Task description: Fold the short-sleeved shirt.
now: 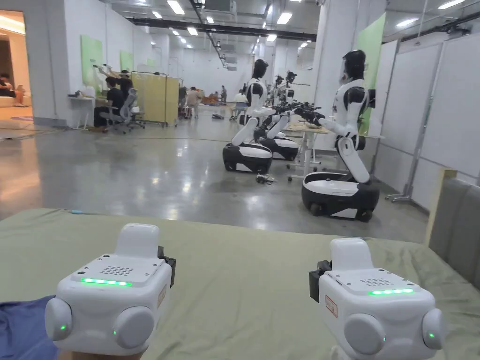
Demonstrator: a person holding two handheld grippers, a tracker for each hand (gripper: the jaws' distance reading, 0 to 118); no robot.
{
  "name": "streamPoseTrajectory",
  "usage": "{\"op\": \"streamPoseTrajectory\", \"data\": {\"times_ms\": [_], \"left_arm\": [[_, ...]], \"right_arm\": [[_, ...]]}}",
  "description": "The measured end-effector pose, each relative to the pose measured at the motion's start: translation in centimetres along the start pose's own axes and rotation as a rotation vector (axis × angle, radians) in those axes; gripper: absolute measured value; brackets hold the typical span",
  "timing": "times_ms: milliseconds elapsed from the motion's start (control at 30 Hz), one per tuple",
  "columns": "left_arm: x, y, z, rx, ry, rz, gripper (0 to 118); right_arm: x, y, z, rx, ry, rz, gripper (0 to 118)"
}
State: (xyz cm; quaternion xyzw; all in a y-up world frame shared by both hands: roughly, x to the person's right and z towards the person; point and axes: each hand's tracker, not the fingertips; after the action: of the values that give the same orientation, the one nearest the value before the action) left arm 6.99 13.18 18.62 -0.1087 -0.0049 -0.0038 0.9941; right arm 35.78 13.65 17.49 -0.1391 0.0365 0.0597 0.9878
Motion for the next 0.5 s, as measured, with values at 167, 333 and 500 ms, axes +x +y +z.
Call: {"op": "streamPoseTrajectory", "data": {"times_ms": [167, 333, 500], "left_arm": [[-6.6, -1.4, 2.9, -0.027, 0.155, 0.033, 3], [-14.3, -3.3, 5.9, -0.088, 0.323, 0.045, 3], [-20.3, -6.1, 2.0, -0.476, 0.383, 0.059, 3]], "right_arm": [[-7.8, 1.3, -0.7, 0.042, 0.170, 0.036, 2], [-17.4, 1.1, -1.3, 0.044, 0.363, 0.072, 2], [-22.9, -1.3, -2.8, -0.014, 0.452, 0.095, 3]]}}
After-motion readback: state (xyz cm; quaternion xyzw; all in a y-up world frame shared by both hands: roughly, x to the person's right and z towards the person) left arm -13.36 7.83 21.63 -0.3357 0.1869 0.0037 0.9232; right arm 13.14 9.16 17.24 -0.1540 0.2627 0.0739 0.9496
